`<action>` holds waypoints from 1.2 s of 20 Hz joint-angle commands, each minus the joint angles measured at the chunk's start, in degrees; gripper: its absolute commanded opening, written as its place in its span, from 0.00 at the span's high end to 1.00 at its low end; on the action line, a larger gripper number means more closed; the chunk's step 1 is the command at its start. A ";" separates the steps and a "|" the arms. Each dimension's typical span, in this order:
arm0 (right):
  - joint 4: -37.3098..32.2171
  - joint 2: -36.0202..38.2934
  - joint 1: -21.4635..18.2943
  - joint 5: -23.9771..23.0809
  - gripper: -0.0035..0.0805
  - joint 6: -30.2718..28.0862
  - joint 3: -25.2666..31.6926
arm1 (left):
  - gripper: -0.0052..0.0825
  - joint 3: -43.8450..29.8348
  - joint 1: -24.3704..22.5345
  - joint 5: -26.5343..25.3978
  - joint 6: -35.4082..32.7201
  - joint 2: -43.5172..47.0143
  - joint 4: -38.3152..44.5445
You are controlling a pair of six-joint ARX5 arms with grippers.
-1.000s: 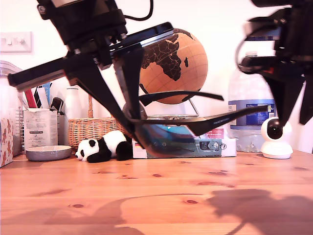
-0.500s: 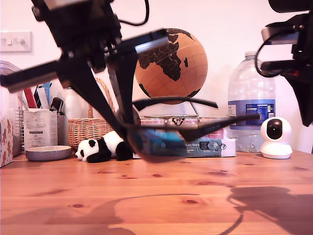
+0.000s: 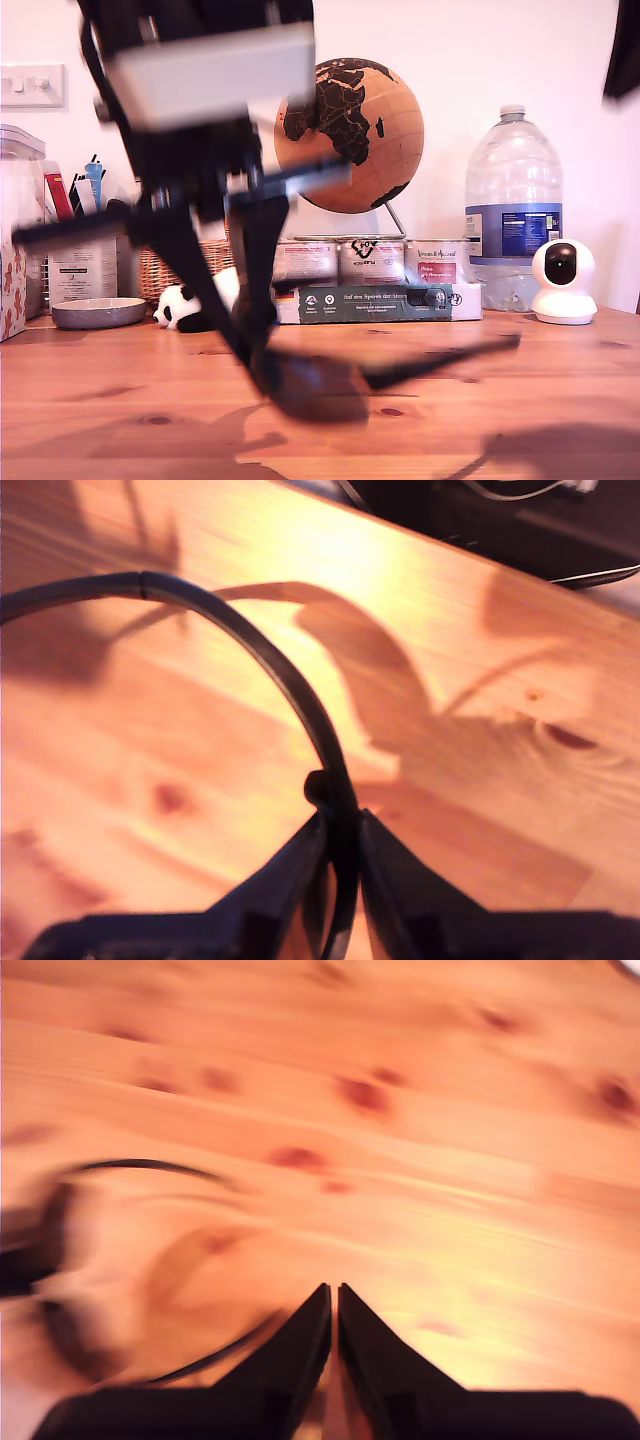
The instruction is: Pick up the sunglasses and open them, then place them back on the table
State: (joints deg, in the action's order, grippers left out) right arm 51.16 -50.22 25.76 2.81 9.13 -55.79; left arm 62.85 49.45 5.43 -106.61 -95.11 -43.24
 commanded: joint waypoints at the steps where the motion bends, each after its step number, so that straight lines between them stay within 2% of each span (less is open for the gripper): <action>1: 0.15 3.93 1.90 3.41 0.97 0.04 -0.17 | 0.96 0.17 -0.35 0.15 0.09 -2.43 0.63; 4: 0.07 9.99 5.44 7.43 0.97 0.04 -0.17 | 0.96 0.17 -0.57 0.52 0.09 -4.35 1.84; 6: 0.17 13.57 7.15 7.10 0.97 0.04 -0.17 | 0.96 0.15 -0.76 0.59 0.11 -4.83 2.38; 11: 0.66 16.06 7.39 5.53 0.97 0.00 -0.17 | 0.95 0.17 -0.96 1.18 0.17 -5.07 2.60; 12: 0.79 15.96 7.39 5.49 0.97 -0.09 -0.17 | 0.92 0.17 -0.96 1.16 0.28 -5.07 2.54; 15: 0.81 15.50 7.39 5.46 0.97 -0.15 -0.17 | 0.67 0.17 -0.96 1.16 0.31 -5.07 2.49; 16: 0.74 15.43 7.39 5.40 0.97 -0.17 -0.17 | 0.63 0.17 -0.96 1.14 0.31 -5.07 2.47; 22: 0.57 14.60 7.39 4.09 0.97 -0.22 -0.17 | 0.62 0.17 -0.90 -0.35 0.35 -4.04 2.19; 24: 0.55 13.94 7.39 4.09 0.97 -0.22 -0.17 | 0.58 0.17 -0.92 -0.77 1.46 -2.95 2.25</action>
State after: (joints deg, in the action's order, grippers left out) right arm 52.14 -35.46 33.10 6.94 9.10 -55.81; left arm 62.85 48.62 4.62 -106.00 -98.74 -40.84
